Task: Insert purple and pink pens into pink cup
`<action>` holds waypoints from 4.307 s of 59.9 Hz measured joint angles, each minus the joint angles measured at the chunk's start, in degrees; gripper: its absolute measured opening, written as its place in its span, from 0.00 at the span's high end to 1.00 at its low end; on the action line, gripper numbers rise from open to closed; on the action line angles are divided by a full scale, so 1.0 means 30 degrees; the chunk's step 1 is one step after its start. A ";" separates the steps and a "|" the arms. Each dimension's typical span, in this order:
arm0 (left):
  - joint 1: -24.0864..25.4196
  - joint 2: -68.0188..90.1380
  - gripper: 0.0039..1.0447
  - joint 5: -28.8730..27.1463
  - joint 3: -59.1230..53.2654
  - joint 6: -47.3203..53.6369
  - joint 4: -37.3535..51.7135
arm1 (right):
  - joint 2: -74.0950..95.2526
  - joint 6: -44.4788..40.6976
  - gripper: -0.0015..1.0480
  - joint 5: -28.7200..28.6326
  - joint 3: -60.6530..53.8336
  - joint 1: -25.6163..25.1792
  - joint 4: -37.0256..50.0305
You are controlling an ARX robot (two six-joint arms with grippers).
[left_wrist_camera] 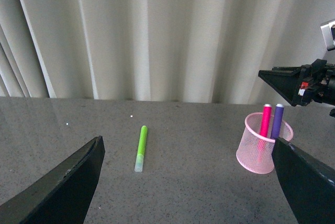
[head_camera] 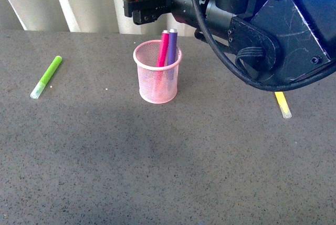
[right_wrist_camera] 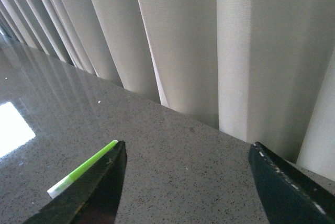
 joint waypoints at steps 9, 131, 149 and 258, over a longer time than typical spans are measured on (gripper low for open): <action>0.0000 0.0000 0.06 0.0000 0.0000 0.0000 0.0000 | 0.0000 0.0124 0.06 0.0073 0.0000 -0.0262 0.0051; 0.0000 -0.0007 0.06 -0.0007 0.0000 0.0000 0.0000 | -3.2297 -0.2419 0.97 0.5537 -2.1056 -0.8648 -1.0295; 0.0000 -0.0007 0.06 -0.0007 0.0000 0.0000 0.0000 | -3.5037 -0.2419 0.97 0.5552 -2.1864 -0.8641 -1.2152; 0.0000 -0.0007 0.06 -0.0007 0.0000 0.0000 0.0000 | -4.3138 -0.2419 0.11 0.5603 -2.2221 -0.8633 -1.9445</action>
